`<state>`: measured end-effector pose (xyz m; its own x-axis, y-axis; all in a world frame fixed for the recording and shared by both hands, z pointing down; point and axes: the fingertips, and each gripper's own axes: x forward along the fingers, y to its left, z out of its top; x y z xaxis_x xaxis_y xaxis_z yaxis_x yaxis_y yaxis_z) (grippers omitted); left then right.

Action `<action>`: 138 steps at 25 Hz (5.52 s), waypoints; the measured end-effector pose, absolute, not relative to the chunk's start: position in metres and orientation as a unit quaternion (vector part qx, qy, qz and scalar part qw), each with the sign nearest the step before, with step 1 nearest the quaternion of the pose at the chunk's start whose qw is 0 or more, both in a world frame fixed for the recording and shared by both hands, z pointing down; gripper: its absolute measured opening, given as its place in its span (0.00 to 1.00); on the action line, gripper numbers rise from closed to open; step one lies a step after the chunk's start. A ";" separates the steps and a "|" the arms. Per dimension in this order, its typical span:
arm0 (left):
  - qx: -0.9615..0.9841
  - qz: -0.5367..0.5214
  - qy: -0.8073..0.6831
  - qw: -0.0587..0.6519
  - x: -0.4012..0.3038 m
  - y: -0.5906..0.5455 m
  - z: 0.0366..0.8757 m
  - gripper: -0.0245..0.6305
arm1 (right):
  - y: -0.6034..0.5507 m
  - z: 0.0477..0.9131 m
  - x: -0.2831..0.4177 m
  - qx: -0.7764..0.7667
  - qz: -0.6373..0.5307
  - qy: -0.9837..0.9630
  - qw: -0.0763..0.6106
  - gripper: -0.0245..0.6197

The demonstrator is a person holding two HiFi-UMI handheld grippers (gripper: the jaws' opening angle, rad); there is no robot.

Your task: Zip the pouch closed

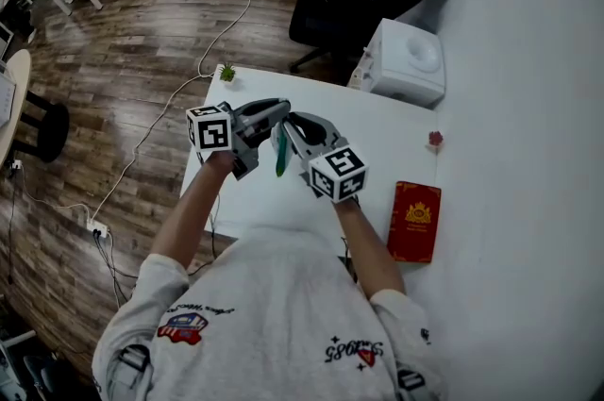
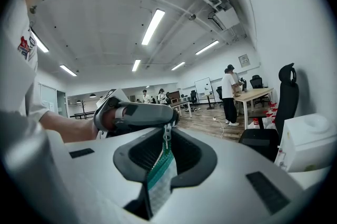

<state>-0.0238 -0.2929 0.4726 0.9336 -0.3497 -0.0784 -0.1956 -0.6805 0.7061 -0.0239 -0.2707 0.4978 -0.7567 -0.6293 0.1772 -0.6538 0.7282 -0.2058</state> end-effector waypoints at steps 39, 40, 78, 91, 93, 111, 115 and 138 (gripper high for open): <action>0.914 -0.033 -0.131 0.383 -0.013 -0.283 0.500 0.08 | -0.261 0.522 -0.015 0.347 0.093 -0.923 0.136 0.10; 0.913 -0.033 -0.129 0.385 -0.013 -0.283 0.501 0.08 | -0.260 0.522 -0.016 0.346 0.091 -0.924 0.136 0.10; 0.899 -0.043 -0.104 0.423 -0.014 -0.288 0.504 0.07 | -0.258 0.524 -0.015 0.353 0.071 -0.921 0.150 0.10; 0.900 -0.052 -0.132 0.411 -0.022 -0.299 0.500 0.06 | -0.254 0.532 -0.009 0.358 0.071 -0.917 0.162 0.09; 0.902 -0.048 -0.133 0.408 -0.022 -0.298 0.501 0.06 | -0.254 0.532 -0.009 0.359 0.069 -0.917 0.162 0.09; 0.903 -0.039 -0.140 0.403 -0.021 -0.300 0.506 0.07 | -0.254 0.535 -0.007 0.361 0.075 -0.915 0.161 0.09; 0.904 -0.037 -0.139 0.403 -0.021 -0.301 0.507 0.07 | -0.255 0.534 -0.007 0.363 0.074 -0.916 0.157 0.09; 0.905 -0.036 -0.138 0.401 -0.020 -0.302 0.504 0.07 | -0.256 0.526 -0.005 0.372 0.076 -0.913 0.146 0.08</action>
<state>-0.0198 -0.3025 0.5035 0.9595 -0.2782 0.0454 -0.2205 -0.6406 0.7355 -0.0049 -0.2559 0.5262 -0.6803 -0.6579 0.3230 -0.7023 0.7113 -0.0304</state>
